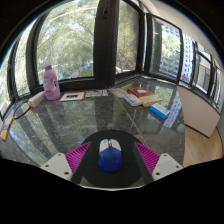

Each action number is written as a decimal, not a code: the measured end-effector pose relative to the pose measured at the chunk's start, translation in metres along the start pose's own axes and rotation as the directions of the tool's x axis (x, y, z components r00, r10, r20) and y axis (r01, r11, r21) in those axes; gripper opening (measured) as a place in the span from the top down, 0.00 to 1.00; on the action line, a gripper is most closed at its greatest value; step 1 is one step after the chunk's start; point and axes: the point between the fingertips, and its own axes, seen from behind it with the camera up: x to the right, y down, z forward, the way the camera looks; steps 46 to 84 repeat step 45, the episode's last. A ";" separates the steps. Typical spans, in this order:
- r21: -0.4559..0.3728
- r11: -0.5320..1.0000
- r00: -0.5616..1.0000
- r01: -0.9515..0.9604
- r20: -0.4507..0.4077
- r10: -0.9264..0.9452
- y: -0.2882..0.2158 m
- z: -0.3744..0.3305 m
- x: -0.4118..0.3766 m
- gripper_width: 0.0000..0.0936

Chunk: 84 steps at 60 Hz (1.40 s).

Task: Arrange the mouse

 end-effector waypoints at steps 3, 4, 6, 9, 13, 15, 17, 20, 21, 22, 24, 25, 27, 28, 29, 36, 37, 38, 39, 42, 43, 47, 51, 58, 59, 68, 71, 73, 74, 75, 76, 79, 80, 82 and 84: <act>0.018 1.000 1.000 0.005 -0.011 -0.004 -0.007 -0.021 0.002 0.08; 0.025 1.000 1.000 0.007 -0.014 -0.006 -0.008 -0.027 0.002 0.08; 0.037 0.999 1.000 0.011 -0.020 -0.011 -0.010 -0.041 0.001 0.09; 0.050 0.999 1.000 0.019 -0.025 -0.017 -0.011 -0.065 0.000 0.09; 0.073 0.997 0.999 0.022 -0.030 -0.020 -0.011 -0.093 -0.002 0.09; 0.074 0.997 0.999 0.026 -0.034 -0.024 -0.009 -0.106 -0.002 0.09; 0.074 0.997 0.999 0.029 -0.039 -0.026 -0.006 -0.118 -0.002 0.09; 0.080 0.996 0.999 0.032 -0.040 -0.029 -0.003 -0.136 -0.004 0.09; 0.083 0.996 0.999 0.033 -0.040 -0.030 -0.002 -0.141 -0.004 0.09; 0.087 0.996 0.999 0.034 -0.042 -0.031 -0.001 -0.145 -0.004 0.09; 0.092 0.995 0.998 0.040 -0.043 -0.036 0.000 -0.157 -0.005 0.09; 0.095 0.995 0.998 0.043 -0.045 -0.039 0.001 -0.161 -0.004 0.09; 0.100 0.994 0.998 0.049 -0.051 -0.044 0.002 -0.171 -0.003 0.09; 0.102 0.993 0.997 0.051 -0.054 -0.046 0.003 -0.175 -0.003 0.09; 0.105 0.993 0.997 0.052 -0.057 -0.046 0.003 -0.175 -0.003 0.09; 0.112 0.993 0.998 0.043 -0.053 -0.037 0.007 -0.198 -0.005 0.09; 0.113 0.992 0.998 0.047 -0.055 -0.041 0.007 -0.200 -0.004 0.09; 0.114 0.992 0.997 0.050 -0.056 -0.044 0.007 -0.202 -0.005 0.09; 0.114 0.992 0.997 0.050 -0.056 -0.044 0.007 -0.204 -0.005 0.09; 0.117 0.992 0.998 0.051 -0.054 -0.045 0.008 -0.205 -0.007 0.09; 0.116 0.992 0.998 0.050 -0.053 -0.044 0.008 -0.207 -0.007 0.09; 0.115 0.992 0.998 0.047 -0.052 -0.042 0.009 -0.209 -0.008 0.09; 0.115 0.992 0.998 0.047 -0.052 -0.042 0.009 -0.209 -0.008 0.09; 0.115 0.992 0.998 0.047 -0.052 -0.042 0.009 -0.209 -0.008 0.09; 0.115 0.992 0.998 0.047 -0.052 -0.042 0.009 -0.209 -0.008 0.09; 0.115 0.992 0.998 0.047 -0.052 -0.042 0.009 -0.209 -0.008 0.09; 0.115 0.992 0.998 0.047 -0.052 -0.042 0.009 -0.209 -0.008 0.09; 0.115 0.992 0.998 0.047 -0.052 -0.042 0.009 -0.209 -0.008 0.09; 0.115 0.992 0.998 0.047 -0.052 -0.042 0.009 -0.209 -0.008 0.09; 0.115 0.992 0.998 0.047 -0.052 -0.042 0.009 -0.209 -0.008 0.09; 0.115 0.992 0.998 0.047 -0.052 -0.042 0.009 -0.209 -0.008 0.09; 0.115 0.992 0.998 0.047 -0.052 -0.042 0.009 -0.209 -0.008 0.09; 0.115 0.992 0.998 0.047 -0.052 -0.042 0.009 -0.209 -0.008 0.09; 0.115 0.992 0.998 0.047 -0.052 -0.042 0.009 -0.209 -0.008 0.09; 0.115 0.992 0.998 0.047 -0.052 -0.042 0.009 -0.209 -0.008 0.09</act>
